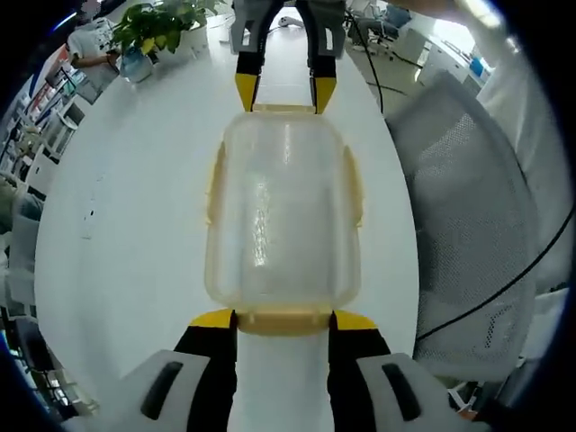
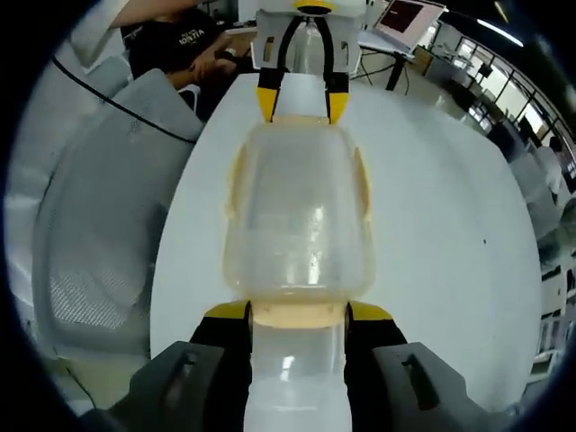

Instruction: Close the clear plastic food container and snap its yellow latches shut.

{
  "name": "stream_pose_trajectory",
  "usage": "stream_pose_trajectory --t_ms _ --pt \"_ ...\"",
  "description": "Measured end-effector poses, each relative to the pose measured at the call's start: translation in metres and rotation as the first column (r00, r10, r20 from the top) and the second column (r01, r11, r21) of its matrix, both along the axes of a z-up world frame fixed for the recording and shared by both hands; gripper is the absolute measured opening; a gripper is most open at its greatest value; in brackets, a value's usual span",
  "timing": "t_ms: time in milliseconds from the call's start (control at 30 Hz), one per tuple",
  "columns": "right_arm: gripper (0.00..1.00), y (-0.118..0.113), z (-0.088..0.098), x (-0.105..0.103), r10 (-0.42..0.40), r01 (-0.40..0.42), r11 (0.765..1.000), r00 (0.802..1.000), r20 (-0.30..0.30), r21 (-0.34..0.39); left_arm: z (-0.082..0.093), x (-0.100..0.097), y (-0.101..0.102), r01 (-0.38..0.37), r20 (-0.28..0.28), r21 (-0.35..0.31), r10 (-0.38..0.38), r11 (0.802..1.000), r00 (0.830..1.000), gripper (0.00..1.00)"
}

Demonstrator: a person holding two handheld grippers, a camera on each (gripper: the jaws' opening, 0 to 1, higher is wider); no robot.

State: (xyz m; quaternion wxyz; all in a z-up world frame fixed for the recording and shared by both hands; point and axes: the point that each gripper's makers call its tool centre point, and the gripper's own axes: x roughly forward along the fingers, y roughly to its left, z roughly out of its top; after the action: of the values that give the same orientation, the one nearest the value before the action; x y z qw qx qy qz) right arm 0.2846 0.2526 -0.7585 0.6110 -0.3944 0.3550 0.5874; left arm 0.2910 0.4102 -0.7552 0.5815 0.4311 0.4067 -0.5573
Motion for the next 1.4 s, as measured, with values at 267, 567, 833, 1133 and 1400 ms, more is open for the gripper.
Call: stream_pose_trajectory --t_ms 267,567,833,1133,1400 --pt "0.36 -0.037 -0.004 -0.002 -0.008 0.008 1.000 1.000 -0.016 0.010 -0.004 -0.001 -0.037 0.005 -0.015 0.005 -0.005 1.000 1.000 0.34" --pt "0.36 -0.077 -0.011 -0.001 -0.010 0.010 1.000 0.999 -0.034 0.012 -0.011 -0.001 -0.076 0.011 -0.030 0.004 -0.011 1.000 1.000 0.34" --pt "0.36 -0.093 -0.016 -0.003 -0.004 0.004 1.000 0.999 -0.039 0.010 -0.016 -0.003 -0.092 0.006 -0.041 0.012 -0.006 1.000 0.999 0.34" --pt "0.36 -0.099 -0.020 0.001 0.012 -0.012 1.000 0.999 -0.036 0.000 -0.021 -0.002 -0.097 -0.005 -0.046 0.030 0.007 1.000 0.999 0.34" --pt "0.36 -0.100 -0.022 0.001 0.009 -0.009 1.000 0.999 -0.047 0.006 -0.025 -0.001 -0.098 -0.002 -0.054 0.046 0.004 0.999 0.999 0.34"
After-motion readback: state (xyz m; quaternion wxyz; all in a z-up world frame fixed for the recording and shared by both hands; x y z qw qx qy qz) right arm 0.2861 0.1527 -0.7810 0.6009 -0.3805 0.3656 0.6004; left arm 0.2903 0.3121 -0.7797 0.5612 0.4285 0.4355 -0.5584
